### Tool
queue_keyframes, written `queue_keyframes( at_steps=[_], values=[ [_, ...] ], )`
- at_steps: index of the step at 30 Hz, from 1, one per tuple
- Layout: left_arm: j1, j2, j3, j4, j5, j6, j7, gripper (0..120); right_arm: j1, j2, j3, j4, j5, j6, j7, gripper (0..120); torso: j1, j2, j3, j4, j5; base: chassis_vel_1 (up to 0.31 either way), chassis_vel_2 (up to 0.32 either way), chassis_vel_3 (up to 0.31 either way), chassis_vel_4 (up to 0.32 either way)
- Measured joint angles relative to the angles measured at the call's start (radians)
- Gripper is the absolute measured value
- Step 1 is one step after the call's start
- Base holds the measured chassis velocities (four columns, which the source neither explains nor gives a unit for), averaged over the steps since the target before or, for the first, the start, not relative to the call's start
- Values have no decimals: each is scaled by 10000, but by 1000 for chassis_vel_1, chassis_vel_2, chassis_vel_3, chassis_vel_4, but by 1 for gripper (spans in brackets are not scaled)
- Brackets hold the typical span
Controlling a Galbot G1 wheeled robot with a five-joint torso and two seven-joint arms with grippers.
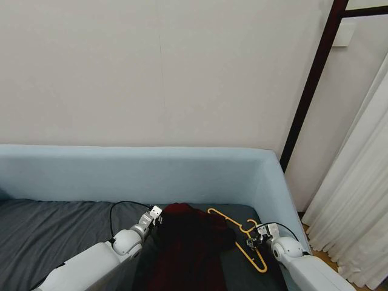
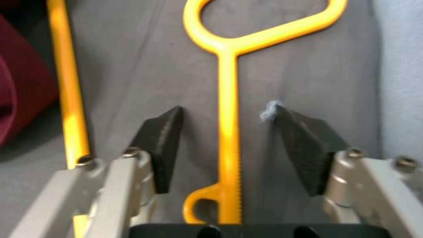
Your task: Pick up the clothes from the sofa and hang them on the clothes hanger.
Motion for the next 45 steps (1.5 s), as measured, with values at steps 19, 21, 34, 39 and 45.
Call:
queue_keyframes(
  at_steps=[19,21,34,39,45],
  values=[
    [-62,165,164,-318,-53,31,-204,0,515,617,12,-1591,-284,-122,-963,5,0,0,-1,-2,-2,0,0,0,0],
    [-73,155,166,-318,-53,37,-205,0,525,637,30,-1625,-253,-187,-1025,5,1,0,-1,-1,-1,0,0,0,0],
    [-6,151,176,-266,-25,37,-179,0,475,510,142,-1542,-151,-221,-1022,5,0,0,0,-2,2,0,0,0,0],
    [-9,174,198,-267,-25,37,-176,0,433,475,148,-1459,-182,-132,-864,5,0,0,0,-2,1,0,0,0,0],
    [-3,238,206,-340,-25,49,-169,0,351,414,106,-1409,-1240,1185,-490,5,1,0,0,-1,1,0,0,0,0]
  ],
)
